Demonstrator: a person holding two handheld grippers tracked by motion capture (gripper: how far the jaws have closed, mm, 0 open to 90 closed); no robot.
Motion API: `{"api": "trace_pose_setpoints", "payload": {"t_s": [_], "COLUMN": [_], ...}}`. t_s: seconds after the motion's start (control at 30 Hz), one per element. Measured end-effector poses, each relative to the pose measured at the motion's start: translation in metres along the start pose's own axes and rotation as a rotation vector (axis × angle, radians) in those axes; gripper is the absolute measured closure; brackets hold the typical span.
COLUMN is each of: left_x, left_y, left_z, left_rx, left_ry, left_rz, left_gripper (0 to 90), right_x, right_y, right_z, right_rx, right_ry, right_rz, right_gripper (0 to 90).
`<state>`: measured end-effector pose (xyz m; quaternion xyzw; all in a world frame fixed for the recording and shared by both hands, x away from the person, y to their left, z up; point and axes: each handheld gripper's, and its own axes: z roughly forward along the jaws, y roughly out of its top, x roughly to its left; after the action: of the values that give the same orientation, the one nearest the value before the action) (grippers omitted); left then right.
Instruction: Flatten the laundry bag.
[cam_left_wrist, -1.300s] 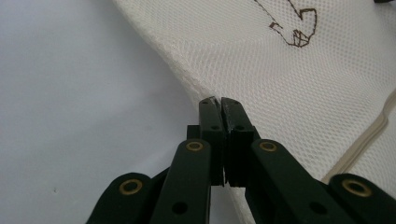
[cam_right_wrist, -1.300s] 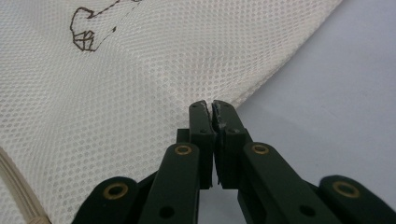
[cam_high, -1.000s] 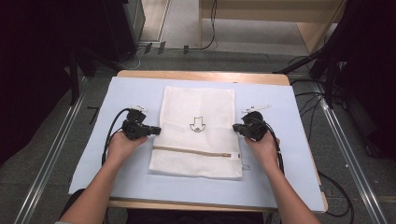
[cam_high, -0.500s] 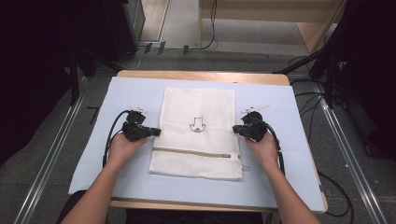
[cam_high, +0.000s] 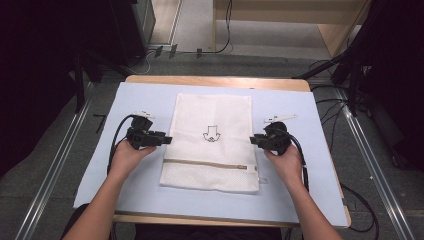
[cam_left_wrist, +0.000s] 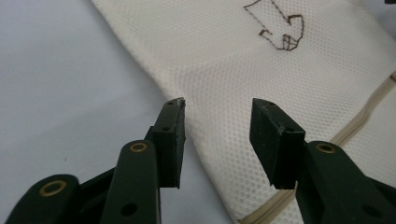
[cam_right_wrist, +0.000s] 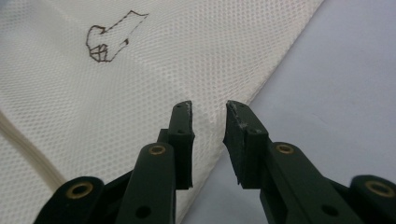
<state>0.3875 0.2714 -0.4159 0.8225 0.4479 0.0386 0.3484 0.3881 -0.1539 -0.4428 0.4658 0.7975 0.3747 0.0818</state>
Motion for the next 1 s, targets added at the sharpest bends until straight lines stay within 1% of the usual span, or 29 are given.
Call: {"api": "trace_pose_setpoints", "payload": {"t_s": [0.03,0.1,0.13,0.17,0.23,0.27,0.3,0.33,0.4,0.43,0.47,0.53,0.6,0.67,0.7,0.8,0.9,0.93,1.0], "left_x": [-0.002,-0.007,-0.010,-0.014,-0.017,-0.021,-0.021,-0.023,-0.026,-0.028,-0.029,-0.032,-0.033,-0.036,-0.037,-0.042,-0.048,-0.051,-0.053], "left_y": [0.001,0.003,0.004,0.006,0.007,0.009,0.009,0.010,0.011,0.012,0.012,0.014,0.014,0.016,0.016,0.018,0.020,0.022,0.022], "left_z": [-0.001,-0.001,0.000,0.000,0.000,0.000,0.000,0.000,0.001,0.001,0.002,0.004,0.005,0.006,0.006,0.009,0.013,0.015,0.016], "left_rx": [0.001,0.014,0.020,0.026,0.020,0.018,0.018,0.018,0.022,0.020,0.020,0.024,0.023,0.022,0.023,0.029,0.035,0.038,0.038], "left_ry": [-0.003,-0.005,-0.009,-0.017,-0.024,-0.034,-0.034,-0.033,-0.041,-0.043,-0.051,-0.064,-0.069,-0.074,-0.078,-0.089,-0.096,-0.099,-0.104], "left_rz": [0.006,0.020,0.027,0.035,0.036,0.050,0.050,0.056,0.069,0.068,0.070,0.079,0.080,0.090,0.098,0.114,0.132,0.144,0.146], "left_gripper": [53.4,52.4,52.0,51.9,50.9,50.4,49.9,49.3,49.1,48.1,48.1,46.5,46.2,45.9,45.7,45.6,45.0,44.9,44.5], "right_x": [0.002,0.003,0.004,0.004,0.004,0.005,0.005,0.006,0.007,0.009,0.009,0.012,0.013,0.016,0.018,0.020,0.022,0.023,0.024], "right_y": [-0.002,-0.003,-0.004,-0.007,-0.009,-0.011,-0.011,-0.014,-0.016,-0.020,-0.020,-0.026,-0.028,-0.032,-0.036,-0.041,-0.047,-0.050,-0.052], "right_z": [-0.004,-0.006,-0.008,-0.014,-0.021,-0.023,-0.023,-0.028,-0.029,-0.032,-0.032,-0.034,-0.035,-0.036,-0.038,-0.040,-0.041,-0.040,-0.038], "right_rx": [-0.004,0.000,0.001,-0.006,-0.012,-0.013,-0.013,-0.011,-0.007,0.004,0.004,0.014,0.014,0.020,0.023,0.025,0.022,0.029,0.034], "right_ry": [0.014,0.010,0.015,0.017,0.029,0.031,0.031,0.040,0.039,0.045,0.045,0.051,0.056,0.059,0.057,0.065,0.076,0.076,0.076], "right_rz": [0.003,0.006,0.009,0.008,0.016,0.012,0.012,0.014,0.013,0.008,0.008,0.003,0.004,0.000,-0.015,-0.012,-0.021,-0.032,-0.036], "right_gripper": [71.9,72.6,74.1,77.5,81.0,82.3,82.3,84.7,85.6,88.0,88.0,88.7,88.8,88.8,88.8,88.8,89.1,89.4,89.4]}}
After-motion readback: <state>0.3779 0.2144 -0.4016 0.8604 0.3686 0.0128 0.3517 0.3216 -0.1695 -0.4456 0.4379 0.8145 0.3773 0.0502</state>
